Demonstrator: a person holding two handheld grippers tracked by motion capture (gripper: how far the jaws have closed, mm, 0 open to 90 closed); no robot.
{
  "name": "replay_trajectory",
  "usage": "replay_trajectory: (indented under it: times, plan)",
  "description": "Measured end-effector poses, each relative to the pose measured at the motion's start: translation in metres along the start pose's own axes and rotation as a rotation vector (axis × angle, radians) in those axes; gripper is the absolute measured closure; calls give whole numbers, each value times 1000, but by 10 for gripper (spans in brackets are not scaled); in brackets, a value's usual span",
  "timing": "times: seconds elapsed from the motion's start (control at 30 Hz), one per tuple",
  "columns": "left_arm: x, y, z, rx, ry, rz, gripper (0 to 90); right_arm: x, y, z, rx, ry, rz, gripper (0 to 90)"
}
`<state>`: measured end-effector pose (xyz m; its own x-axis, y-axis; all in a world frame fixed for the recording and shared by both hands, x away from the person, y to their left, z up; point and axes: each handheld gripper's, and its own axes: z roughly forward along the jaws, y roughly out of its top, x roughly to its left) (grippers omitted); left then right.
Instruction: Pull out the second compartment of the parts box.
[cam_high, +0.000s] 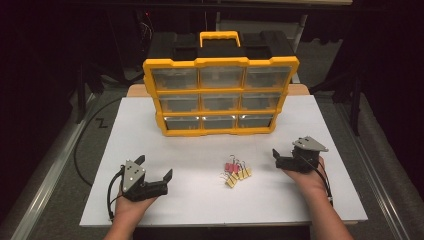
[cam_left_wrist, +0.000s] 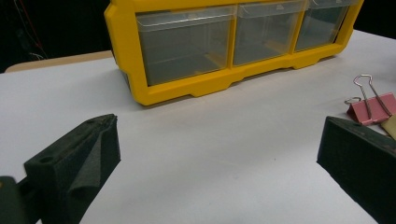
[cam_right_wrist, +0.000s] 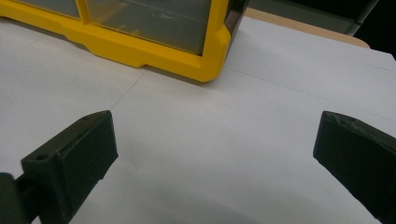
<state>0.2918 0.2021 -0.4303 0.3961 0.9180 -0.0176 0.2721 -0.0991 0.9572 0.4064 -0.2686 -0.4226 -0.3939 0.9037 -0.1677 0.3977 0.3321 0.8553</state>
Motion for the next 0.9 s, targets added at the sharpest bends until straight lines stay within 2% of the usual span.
replay_trajectory:
  times: [0.17,0.33,0.5,0.57,0.7,0.83,0.87,0.9]
  plan:
    - [-2,0,1,-19,-6,8,3,1,0,-1,9,-4,-38,8]
    - [-1,1,1,-15,-11,4,3,5,0,-3,1,-15,-81,9]
    - [2,-1,3,-4,-8,-9,3,10,0,0,15,-25,-139,14]
    - [3,-1,3,1,-4,-10,3,11,0,1,13,-29,-142,14]
    - [2,0,0,-1,-11,-35,3,15,0,2,14,-50,-197,14]
    - [-2,2,-2,-8,-20,-14,3,16,-1,2,11,-62,-235,13]
    - [-2,2,-2,-9,-19,-8,3,17,-1,1,2,-65,-259,12]
    - [-2,2,-3,-10,-18,-6,3,17,-1,1,2,-65,-259,13]
